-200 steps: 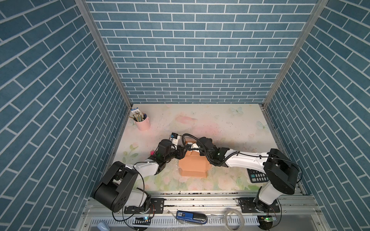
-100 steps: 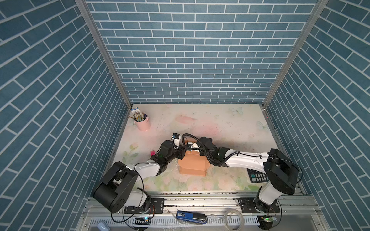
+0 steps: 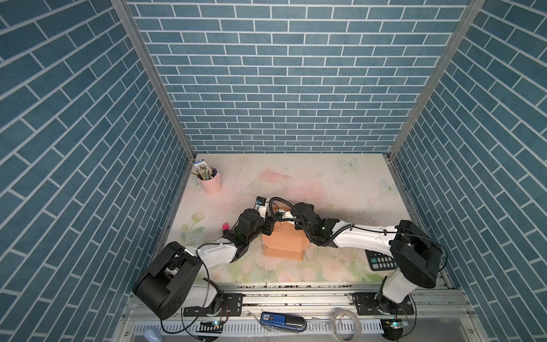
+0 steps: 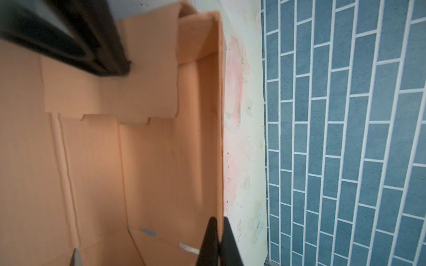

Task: Assemble paper box
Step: First fold the bottom flaps of a flat cardboard box at the center of the table.

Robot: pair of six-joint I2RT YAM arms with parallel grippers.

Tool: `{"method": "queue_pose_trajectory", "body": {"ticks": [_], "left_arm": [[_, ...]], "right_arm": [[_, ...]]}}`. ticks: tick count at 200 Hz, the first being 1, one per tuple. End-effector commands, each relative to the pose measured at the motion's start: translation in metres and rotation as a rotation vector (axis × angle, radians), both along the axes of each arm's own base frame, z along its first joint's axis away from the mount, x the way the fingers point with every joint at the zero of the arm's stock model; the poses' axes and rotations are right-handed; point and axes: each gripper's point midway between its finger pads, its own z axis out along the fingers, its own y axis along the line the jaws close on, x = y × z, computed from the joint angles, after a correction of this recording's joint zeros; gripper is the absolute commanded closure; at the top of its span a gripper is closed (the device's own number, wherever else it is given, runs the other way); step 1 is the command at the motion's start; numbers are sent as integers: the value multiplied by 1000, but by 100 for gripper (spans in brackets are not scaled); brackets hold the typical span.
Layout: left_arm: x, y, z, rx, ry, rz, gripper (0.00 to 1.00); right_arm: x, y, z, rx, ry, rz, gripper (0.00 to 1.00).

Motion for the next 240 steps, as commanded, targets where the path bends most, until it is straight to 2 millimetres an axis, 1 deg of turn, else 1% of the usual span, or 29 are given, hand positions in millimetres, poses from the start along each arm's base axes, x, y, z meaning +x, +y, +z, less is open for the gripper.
{"method": "queue_pose_trajectory", "body": {"ticks": [1, 31, 62, 96, 102, 114, 122, 141, 170, 204, 240], "left_arm": [[6, -1, 8, -4, -33, 11, 43], [6, 0, 3, 7, -26, 15, 37], [7, 0, 4, 10, -32, 17, 30], [4, 2, 5, 12, -43, 15, 31], [3, 2, 5, 13, -43, 11, 33], [1, 0, 4, 12, -49, -11, 43], [0, -1, 3, 11, -46, -19, 44], [-3, -8, 3, -7, -51, -60, 34], [-2, -16, -2, -8, -37, -94, 27], [2, -17, -3, 4, -39, -96, 25], [8, -18, -2, 22, -44, -86, 28]], "right_arm": [[-8, 1, 6, 35, 3, 13, 100], [-9, 1, 8, 39, 1, 13, 100], [-10, 1, 9, 52, 3, 13, 100], [-11, 1, 11, 60, 4, 13, 100], [-10, 1, 11, 63, 4, 10, 100], [-11, 2, 13, 68, 2, 14, 100], [-11, 2, 14, 73, 4, 16, 100], [-12, 2, 15, 75, 6, 19, 100], [-13, 1, 16, 78, 10, 21, 100], [-13, 1, 16, 79, 13, 20, 100], [-14, 2, 15, 82, 19, 22, 100]]}}
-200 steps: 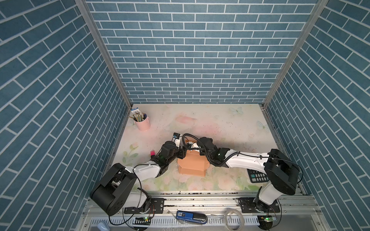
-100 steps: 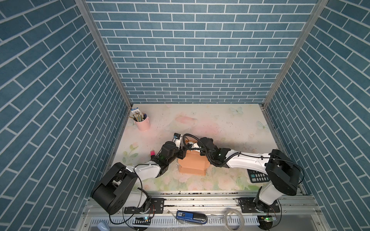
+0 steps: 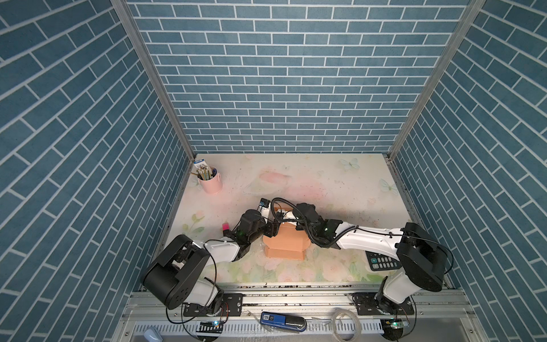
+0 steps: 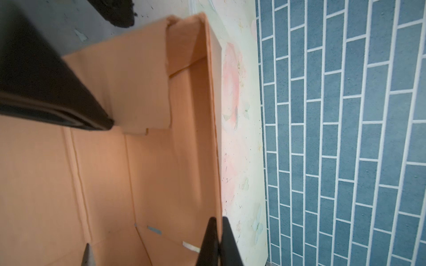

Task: Assemble paper box
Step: First fold the bottom flaps of a flat cardboard box at the center of the table.

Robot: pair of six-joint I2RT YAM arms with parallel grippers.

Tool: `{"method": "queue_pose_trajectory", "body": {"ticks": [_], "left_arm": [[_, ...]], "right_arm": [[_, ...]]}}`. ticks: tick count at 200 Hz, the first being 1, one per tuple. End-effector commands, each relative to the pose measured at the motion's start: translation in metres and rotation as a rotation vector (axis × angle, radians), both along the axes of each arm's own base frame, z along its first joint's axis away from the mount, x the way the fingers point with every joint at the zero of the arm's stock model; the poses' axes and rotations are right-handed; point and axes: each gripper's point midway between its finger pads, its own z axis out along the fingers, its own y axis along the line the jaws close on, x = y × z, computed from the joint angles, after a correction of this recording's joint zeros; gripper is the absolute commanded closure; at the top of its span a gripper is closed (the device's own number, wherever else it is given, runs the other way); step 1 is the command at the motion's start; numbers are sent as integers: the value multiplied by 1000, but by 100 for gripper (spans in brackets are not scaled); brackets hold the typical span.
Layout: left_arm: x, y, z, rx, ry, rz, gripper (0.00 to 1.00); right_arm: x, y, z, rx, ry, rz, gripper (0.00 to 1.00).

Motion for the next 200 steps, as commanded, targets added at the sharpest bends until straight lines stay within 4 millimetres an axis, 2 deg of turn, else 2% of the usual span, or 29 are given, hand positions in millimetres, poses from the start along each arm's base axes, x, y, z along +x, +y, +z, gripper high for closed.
{"method": "queue_pose_trajectory", "body": {"ticks": [1, 28, 57, 106, 146, 180, 200], "left_arm": [[10, -4, 10, 5, -37, -1, 28], [15, -4, 6, 14, -33, 9, 33], [21, -5, 7, 14, -34, 23, 45], [28, -7, 14, 5, -54, 29, 55], [29, -8, 17, -9, -58, 23, 63], [28, -6, 21, -12, -64, 26, 66], [27, -4, 20, -11, -60, 33, 74]], "right_arm": [[-8, 4, 6, 46, 17, 16, 100], [-9, 4, 5, 48, 23, 16, 100], [-9, 3, 7, 54, 24, 16, 100], [-10, 2, 6, 54, 28, 17, 100], [-11, 3, 4, 52, 30, 17, 100], [-10, 4, 3, 52, 31, 18, 100], [-10, 5, 4, 57, 31, 20, 100]]}}
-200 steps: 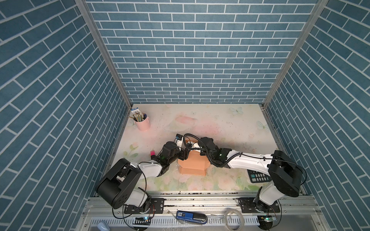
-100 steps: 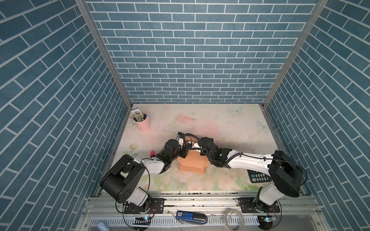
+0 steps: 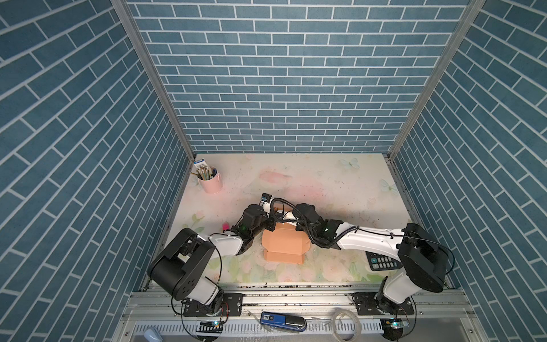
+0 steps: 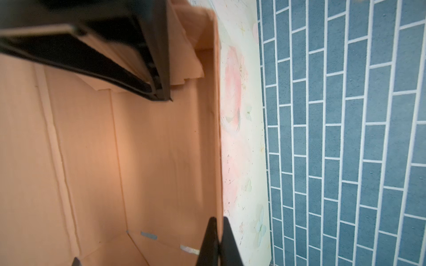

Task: Assemble paper box
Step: First fold the bottom flaps of a flat cardboard box at the center of the table.

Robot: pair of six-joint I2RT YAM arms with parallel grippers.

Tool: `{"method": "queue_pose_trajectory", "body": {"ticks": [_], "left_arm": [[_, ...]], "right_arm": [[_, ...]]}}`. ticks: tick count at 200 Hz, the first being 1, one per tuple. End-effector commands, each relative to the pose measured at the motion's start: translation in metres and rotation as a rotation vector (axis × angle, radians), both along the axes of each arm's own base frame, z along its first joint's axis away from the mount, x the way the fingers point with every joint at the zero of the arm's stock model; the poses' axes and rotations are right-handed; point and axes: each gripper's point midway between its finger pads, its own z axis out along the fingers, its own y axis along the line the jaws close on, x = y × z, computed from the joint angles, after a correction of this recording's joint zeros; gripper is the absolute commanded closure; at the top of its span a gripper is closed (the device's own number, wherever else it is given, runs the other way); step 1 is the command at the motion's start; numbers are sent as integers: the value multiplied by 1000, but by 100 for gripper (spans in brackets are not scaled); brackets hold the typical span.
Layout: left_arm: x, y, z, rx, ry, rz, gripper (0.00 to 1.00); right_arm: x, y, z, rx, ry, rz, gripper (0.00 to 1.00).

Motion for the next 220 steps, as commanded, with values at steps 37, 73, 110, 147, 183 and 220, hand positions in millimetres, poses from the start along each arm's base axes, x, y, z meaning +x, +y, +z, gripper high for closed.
{"method": "queue_pose_trajectory", "body": {"ticks": [37, 73, 110, 147, 183, 220], "left_arm": [[4, 1, 18, -44, -30, 12, 82], [1, 2, 16, -44, -18, 7, 86], [-1, 2, 17, -48, -12, 7, 88], [-3, 7, 19, -49, -7, 27, 91], [-6, 12, 18, -52, 6, 50, 92], [-10, 19, 13, -41, 23, 79, 91]], "right_arm": [[-6, 3, 2, 45, 19, 10, 100], [-5, 3, 1, 43, 20, 7, 99], [-5, 6, 6, 75, 26, 2, 91], [-8, 10, 29, 178, 37, 1, 69], [-19, 8, 67, 374, 74, -7, 57], [-18, -19, 103, 615, 137, -111, 55]]}}
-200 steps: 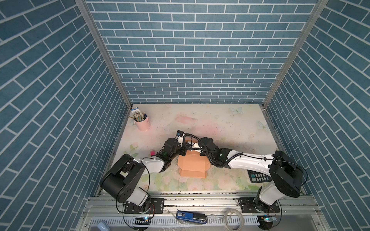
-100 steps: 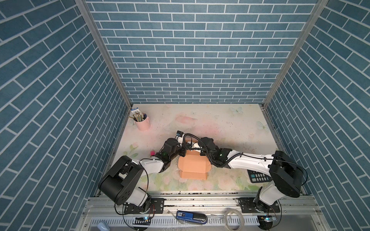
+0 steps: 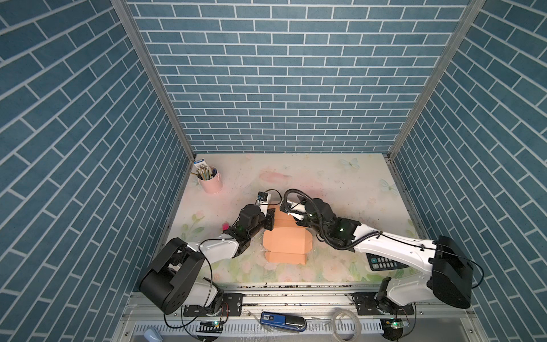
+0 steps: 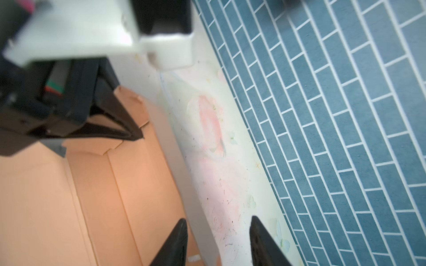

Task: Assemble paper box
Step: First fold the bottom flaps of a flat cardboard box at the center of the table, then fold the bottom flaps of a flat cardboard box at the center of the table.

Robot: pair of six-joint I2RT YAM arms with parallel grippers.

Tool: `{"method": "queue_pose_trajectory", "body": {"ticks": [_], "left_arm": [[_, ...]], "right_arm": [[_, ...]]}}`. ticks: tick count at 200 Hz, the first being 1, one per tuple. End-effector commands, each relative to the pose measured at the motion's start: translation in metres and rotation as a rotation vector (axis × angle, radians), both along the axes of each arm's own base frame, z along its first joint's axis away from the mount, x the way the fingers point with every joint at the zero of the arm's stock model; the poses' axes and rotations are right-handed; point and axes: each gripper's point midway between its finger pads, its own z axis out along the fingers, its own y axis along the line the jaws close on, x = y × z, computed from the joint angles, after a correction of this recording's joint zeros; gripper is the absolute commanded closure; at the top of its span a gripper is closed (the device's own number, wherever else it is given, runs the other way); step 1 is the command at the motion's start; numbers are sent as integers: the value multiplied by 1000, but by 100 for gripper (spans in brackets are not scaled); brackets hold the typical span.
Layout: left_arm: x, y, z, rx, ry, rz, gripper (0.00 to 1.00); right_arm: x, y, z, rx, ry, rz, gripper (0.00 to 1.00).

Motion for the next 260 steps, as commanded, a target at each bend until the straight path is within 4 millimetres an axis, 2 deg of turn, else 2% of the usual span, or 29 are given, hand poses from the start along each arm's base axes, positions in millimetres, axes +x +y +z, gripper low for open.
{"method": "queue_pose_trajectory", "body": {"ticks": [1, 12, 39, 98, 145, 178, 223, 260], "left_arm": [[-4, 10, -7, 10, 26, 38, 91], [-4, 13, -8, 12, 27, 49, 91], [-5, 17, -10, 19, 32, 69, 91], [-1, 23, -11, 37, 46, 113, 88], [2, 35, -14, 62, 68, 182, 88], [2, 42, -12, 69, 60, 220, 89], [0, 50, -9, 55, 5, 249, 89], [3, 48, -9, 58, -12, 244, 88]], "right_arm": [[-2, -19, 16, 201, 103, -76, 55], [2, -32, 21, 260, 136, -129, 55], [2, -57, 16, 403, 250, -208, 55], [-6, -84, -29, 542, 437, -321, 56], [-17, -82, -50, 636, 545, -305, 57], [-18, -75, -56, 663, 564, -272, 58], [-1, -74, -64, 714, 591, -251, 60], [15, -77, -73, 749, 638, -253, 60]]}}
